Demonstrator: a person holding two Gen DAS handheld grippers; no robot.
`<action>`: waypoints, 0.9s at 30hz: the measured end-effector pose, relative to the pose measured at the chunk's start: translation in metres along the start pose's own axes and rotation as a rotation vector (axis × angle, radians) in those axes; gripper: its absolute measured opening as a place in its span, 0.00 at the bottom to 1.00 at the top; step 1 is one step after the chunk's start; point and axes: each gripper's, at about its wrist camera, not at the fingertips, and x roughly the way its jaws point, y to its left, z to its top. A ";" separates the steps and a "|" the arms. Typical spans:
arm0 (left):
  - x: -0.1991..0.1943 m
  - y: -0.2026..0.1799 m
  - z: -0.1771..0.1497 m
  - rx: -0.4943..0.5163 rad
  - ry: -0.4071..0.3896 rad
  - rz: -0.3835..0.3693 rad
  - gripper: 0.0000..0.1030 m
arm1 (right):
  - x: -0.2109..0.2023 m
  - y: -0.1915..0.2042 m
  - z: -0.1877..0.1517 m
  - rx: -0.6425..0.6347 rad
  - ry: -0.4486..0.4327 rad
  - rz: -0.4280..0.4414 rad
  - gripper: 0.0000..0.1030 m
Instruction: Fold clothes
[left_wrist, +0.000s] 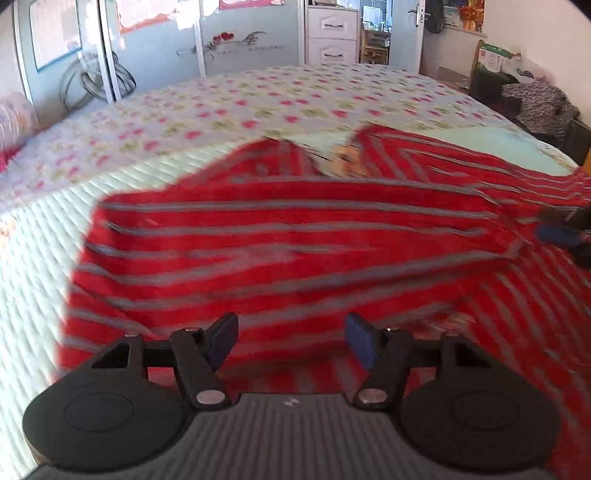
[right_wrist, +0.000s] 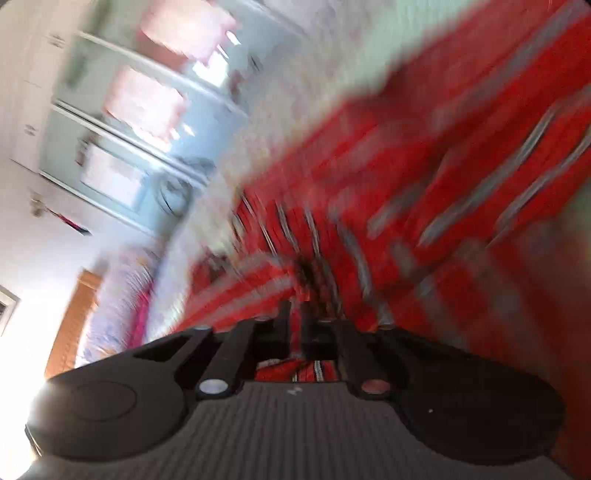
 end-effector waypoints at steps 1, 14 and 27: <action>-0.002 -0.012 -0.005 -0.005 0.003 -0.016 0.65 | -0.023 -0.007 0.008 -0.017 -0.052 -0.021 0.42; 0.004 -0.088 -0.046 -0.117 -0.050 0.112 0.83 | -0.193 -0.180 0.192 0.196 -0.538 -0.393 0.66; 0.007 -0.095 -0.059 -0.118 -0.125 0.121 0.95 | -0.162 -0.246 0.262 0.342 -0.495 -0.313 0.67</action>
